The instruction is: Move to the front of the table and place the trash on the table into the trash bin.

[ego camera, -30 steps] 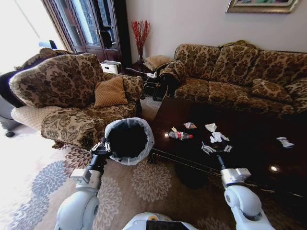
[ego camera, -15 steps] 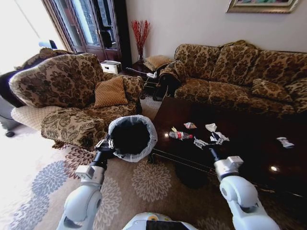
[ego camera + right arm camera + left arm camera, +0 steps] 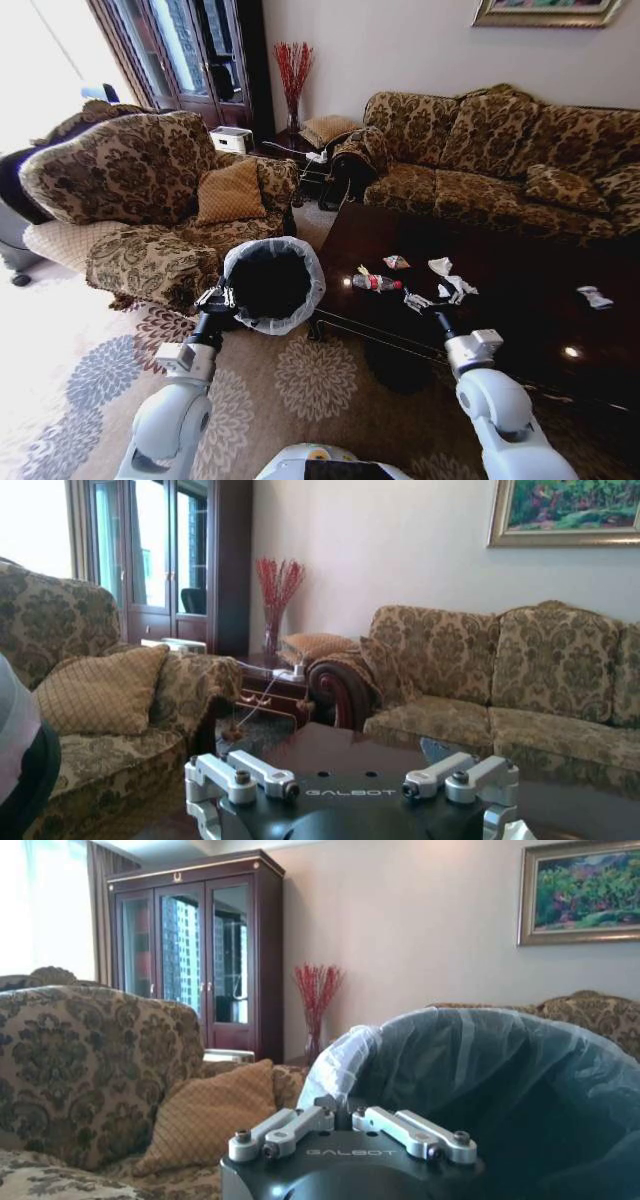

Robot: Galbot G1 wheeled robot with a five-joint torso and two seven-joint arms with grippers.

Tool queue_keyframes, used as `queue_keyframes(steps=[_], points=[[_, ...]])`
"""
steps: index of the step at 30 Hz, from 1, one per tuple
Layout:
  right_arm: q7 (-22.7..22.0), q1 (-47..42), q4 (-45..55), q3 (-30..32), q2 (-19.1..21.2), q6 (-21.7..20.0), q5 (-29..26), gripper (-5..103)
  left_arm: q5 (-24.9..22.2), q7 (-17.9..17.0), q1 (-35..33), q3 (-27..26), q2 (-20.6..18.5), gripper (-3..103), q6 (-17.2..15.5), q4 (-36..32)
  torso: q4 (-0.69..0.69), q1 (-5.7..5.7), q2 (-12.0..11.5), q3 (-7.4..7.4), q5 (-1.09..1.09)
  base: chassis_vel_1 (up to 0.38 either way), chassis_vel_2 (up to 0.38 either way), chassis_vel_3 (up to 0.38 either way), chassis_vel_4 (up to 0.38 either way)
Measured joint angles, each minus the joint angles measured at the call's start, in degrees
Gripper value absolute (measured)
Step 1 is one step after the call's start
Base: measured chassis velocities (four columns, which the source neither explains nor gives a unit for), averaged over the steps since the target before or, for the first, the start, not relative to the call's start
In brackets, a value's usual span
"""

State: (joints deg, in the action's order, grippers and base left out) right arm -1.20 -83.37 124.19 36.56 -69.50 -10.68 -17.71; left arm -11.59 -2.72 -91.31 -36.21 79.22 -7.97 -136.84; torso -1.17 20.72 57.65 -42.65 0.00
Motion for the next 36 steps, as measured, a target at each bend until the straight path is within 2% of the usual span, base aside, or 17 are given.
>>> queue_keyframes(steps=[8,20,23,24,25,27,28,34,36], points=[[0.07,-0.02,-0.67,-0.04,-0.12,0.05,-0.06,100,0.08,0.14,0.08,0.26,0.09,3,0.35,0.66,0.0,-0.01,0.0,0.01,0.0,-0.089,0.097,0.111,-0.095],[0.41,2.09,-3.08,-1.69,1.34,-0.86,-1.96,100,-0.35,0.23,0.83,0.51,0.02,3,0.47,1.43,0.0,0.01,0.0,0.0,0.0,-0.261,0.242,0.258,-0.253],[1.89,3.44,-4.75,-2.1,4.7,-2.48,-6.21,100,-0.71,0.23,1.3,0.71,-0.18,3,0.49,1.57,-0.03,0.05,-0.02,-0.02,0.03,-0.206,0.238,0.229,-0.208],[1.89,3.44,-4.75,-2.1,4.7,-2.48,-6.21,100,-0.71,0.23,1.3,0.71,-0.18,3,0.49,1.57,-0.03,0.05,-0.02,-0.02,0.03,-0.175,0.217,0.175,-0.185],[4.07,4.28,-6.8,-2.21,7.85,-3.21,-10.12,100,-0.87,0.24,1.46,0.76,-0.42,3,0.48,1.74,-0.02,0.09,-0.04,-0.04,0.01,-0.133,0.14,0.074,-0.115],[7.67,5.09,-9.23,-2.22,10.94,-3.68,-12.55,100,-0.98,0.25,1.49,0.75,-0.55,3,0.49,1.82,-0.01,0.09,-0.04,-0.04,0.0,-0.119,0.064,0.052,-0.075],[10.79,5.68,-11.19,-2.23,13.08,-3.59,-12.75,100,-1.04,0.27,1.51,0.73,-0.53,3,0.55,1.83,-0.01,0.08,-0.04,-0.03,0.0,0.0,0.0,0.0,0.0],[12.97,4.46,-10.95,-3.64,16.19,-2.75,-13.23,100,-1.33,0.26,1.37,0.99,0.26,3,0.49,1.27,0.0,-0.07,0.01,0.03,0.03,0.005,-0.01,-0.007,0.004],[15.65,3.99,-10.81,-3.76,18.05,-2.43,-13.08,100,-1.38,0.32,1.39,0.98,0.23,3,0.37,1.22,0.01,-0.09,0.03,0.04,0.02,0.034,-0.052,-0.056,0.059]])
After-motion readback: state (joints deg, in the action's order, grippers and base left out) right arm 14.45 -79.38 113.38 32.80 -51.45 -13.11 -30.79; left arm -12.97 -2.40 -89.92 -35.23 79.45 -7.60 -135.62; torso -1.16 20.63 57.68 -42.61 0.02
